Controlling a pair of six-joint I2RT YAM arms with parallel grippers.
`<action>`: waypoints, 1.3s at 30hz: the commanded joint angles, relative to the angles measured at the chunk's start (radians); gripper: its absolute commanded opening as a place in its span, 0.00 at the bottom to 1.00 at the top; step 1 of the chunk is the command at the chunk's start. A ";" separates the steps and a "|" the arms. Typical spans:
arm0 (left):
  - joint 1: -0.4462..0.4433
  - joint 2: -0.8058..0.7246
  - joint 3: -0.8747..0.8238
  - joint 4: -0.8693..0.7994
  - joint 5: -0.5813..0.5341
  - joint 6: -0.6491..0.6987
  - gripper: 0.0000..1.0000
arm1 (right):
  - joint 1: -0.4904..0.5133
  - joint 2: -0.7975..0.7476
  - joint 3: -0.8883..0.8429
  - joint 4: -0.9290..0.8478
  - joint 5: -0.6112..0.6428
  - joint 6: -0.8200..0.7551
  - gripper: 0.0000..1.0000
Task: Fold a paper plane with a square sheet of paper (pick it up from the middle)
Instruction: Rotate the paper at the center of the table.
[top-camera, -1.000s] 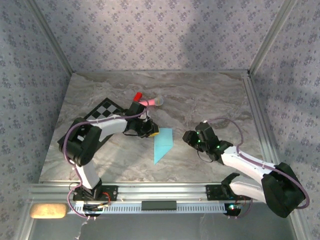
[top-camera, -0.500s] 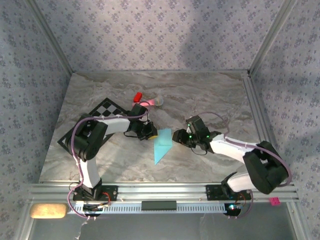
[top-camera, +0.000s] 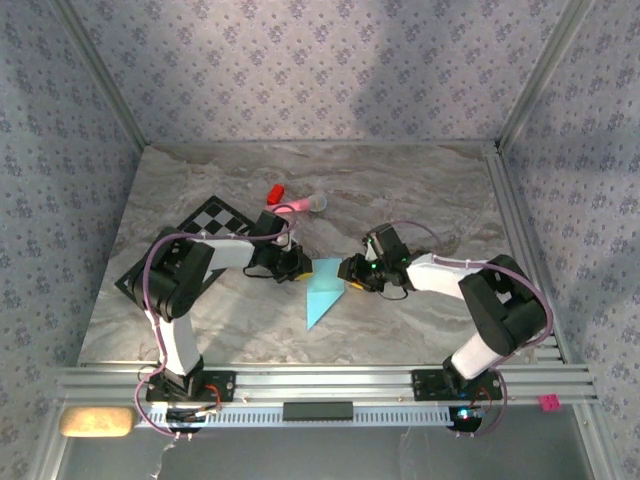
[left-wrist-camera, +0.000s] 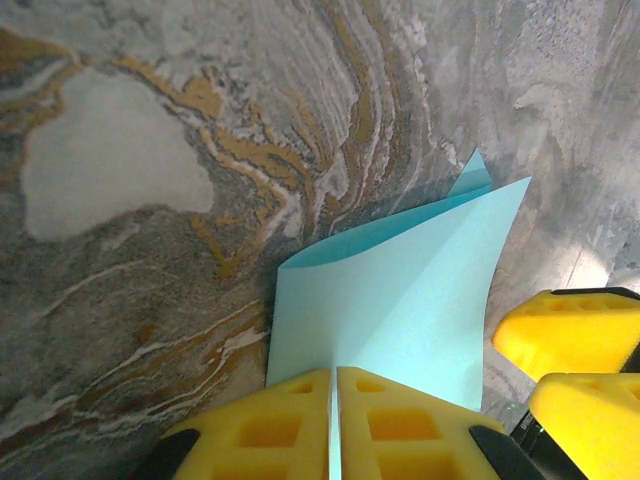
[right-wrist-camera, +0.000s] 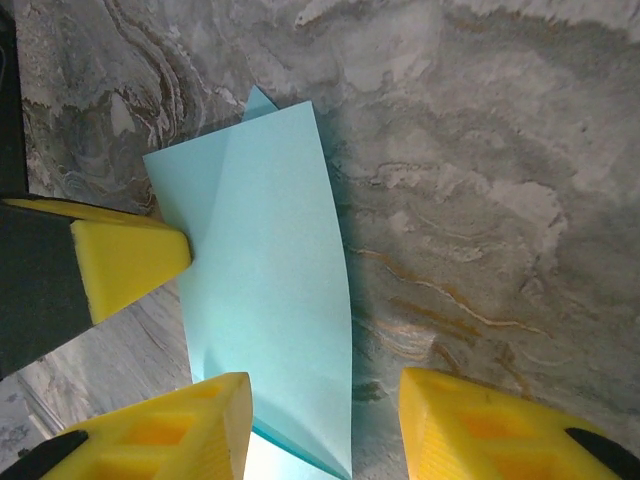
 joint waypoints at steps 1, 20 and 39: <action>0.014 0.001 -0.031 -0.047 -0.049 0.016 0.12 | 0.013 0.011 0.015 -0.025 -0.020 0.038 0.42; 0.014 -0.005 -0.040 -0.038 -0.049 0.019 0.12 | 0.029 0.036 0.001 0.036 -0.047 0.104 0.40; 0.014 -0.010 -0.027 -0.026 -0.034 0.007 0.13 | -0.008 0.065 0.017 0.126 -0.192 -0.002 0.38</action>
